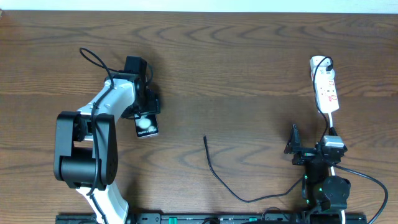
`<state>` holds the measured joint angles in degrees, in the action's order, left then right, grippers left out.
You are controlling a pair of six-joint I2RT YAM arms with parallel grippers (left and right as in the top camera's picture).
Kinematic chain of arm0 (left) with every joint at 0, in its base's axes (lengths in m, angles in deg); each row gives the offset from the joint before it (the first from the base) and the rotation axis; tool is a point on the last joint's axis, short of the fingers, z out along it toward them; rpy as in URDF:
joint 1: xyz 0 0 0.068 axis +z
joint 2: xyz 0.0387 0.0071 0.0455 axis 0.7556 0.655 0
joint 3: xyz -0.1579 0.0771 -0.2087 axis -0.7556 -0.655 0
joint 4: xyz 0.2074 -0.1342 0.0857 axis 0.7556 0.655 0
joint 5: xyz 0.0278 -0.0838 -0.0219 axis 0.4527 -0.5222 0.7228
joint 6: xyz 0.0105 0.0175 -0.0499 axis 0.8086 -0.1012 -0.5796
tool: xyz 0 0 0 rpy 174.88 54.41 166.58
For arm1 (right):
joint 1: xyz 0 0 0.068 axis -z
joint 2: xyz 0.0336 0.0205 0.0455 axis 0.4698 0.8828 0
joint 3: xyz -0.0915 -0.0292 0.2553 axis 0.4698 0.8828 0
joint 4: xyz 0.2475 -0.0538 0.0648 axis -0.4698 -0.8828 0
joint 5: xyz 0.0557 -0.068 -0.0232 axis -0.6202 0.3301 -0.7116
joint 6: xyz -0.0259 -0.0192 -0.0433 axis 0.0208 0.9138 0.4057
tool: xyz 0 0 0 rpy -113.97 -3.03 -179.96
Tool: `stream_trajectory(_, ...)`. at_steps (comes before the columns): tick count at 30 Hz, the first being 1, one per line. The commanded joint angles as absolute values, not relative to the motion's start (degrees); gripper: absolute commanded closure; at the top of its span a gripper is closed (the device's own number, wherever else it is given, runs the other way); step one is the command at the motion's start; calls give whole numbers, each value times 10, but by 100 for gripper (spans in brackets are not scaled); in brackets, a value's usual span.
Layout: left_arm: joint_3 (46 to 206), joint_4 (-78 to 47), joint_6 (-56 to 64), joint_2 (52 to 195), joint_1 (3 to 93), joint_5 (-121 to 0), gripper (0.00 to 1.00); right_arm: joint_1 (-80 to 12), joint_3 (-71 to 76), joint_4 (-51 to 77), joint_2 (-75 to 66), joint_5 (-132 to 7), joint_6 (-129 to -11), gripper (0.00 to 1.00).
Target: Plug charger to phone and switch on socket
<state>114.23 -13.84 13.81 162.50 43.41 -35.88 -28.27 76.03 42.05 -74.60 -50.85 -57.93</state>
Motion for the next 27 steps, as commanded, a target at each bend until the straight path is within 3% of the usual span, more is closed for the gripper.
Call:
stream_trajectory(1, 1144, -137, 146, 1647, 435, -371, 24, -289, 761, 419, -749, -504, -587, 1)
stream_trajectory(7, 1144, -137, 146, 1647, 435, -371, 26, -289, 761, 419, -749, -504, -587, 1)
stream_trajectory(12, 1144, -137, 146, 1647, 435, -371, 35, -289, 761, 419, -749, -504, -587, 1)
stream_trajectory(20, 1144, -137, 146, 1647, 435, -371, 54, -289, 761, 419, -749, -504, -587, 1)
stream_trajectory(27, 1144, -137, 146, 1647, 435, -371, 81, -289, 761, 419, -749, -504, -587, 1)
